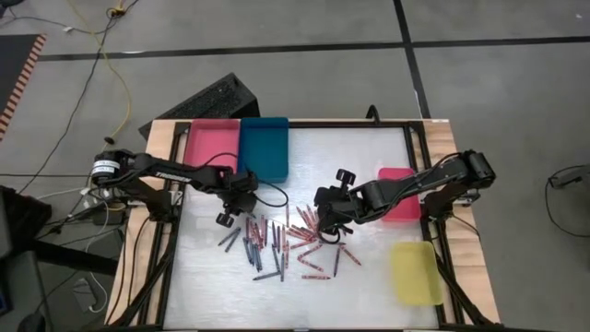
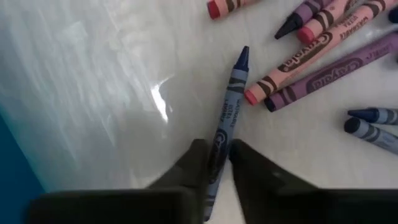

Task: Sort crayons
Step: Put the blue crayon into the large red bin

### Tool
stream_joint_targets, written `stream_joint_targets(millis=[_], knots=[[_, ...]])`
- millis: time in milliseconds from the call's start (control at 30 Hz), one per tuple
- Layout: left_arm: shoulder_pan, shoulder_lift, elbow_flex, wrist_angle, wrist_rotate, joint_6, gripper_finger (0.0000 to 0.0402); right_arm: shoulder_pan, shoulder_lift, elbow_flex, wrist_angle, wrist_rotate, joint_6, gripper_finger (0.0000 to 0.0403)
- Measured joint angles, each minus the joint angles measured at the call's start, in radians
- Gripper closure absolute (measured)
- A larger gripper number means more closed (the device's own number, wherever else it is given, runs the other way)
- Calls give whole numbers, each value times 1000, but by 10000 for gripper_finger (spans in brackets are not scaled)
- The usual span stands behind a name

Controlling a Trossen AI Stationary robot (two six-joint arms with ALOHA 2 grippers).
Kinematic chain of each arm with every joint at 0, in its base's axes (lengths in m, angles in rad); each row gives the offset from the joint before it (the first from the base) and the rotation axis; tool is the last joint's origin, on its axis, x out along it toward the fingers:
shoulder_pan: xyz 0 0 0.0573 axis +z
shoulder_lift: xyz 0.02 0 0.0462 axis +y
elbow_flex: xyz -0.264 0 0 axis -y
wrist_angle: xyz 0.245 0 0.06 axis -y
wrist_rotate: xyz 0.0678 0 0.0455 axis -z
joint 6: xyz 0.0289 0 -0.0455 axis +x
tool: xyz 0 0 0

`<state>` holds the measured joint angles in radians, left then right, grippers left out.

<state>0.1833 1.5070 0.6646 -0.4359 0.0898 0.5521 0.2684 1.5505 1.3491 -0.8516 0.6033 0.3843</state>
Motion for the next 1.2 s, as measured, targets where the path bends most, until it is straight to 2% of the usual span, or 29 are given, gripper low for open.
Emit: stream_joint_targets(millis=[67, 333, 567, 733, 933, 1133, 1200], knots=[[0, -6, -3, 1, 2, -23, 388, 0, 0, 0, 3, 0, 0, 331], [-20, -79, -12, 4, 7, -152, 397, 0, 0, 0, 23, 0, 0, 331], [-47, -232, -12, -13, 10, -244, 399, 0, 0, -1, 54, 0, 0, 331], [-49, -367, -12, -7, -23, -328, 399, 0, 0, -1, 125, 15, -18, 331], [-49, -598, -11, 126, -35, -397, 400, 0, 0, -1, 376, 29, -209, 331], [-49, -874, -9, 212, -145, -421, 400, -14, 9, -1, 748, 21, -527, 331], [-49, -945, -9, 232, -159, -422, 401, -37, 21, -2, 857, -21, -609, 331]])
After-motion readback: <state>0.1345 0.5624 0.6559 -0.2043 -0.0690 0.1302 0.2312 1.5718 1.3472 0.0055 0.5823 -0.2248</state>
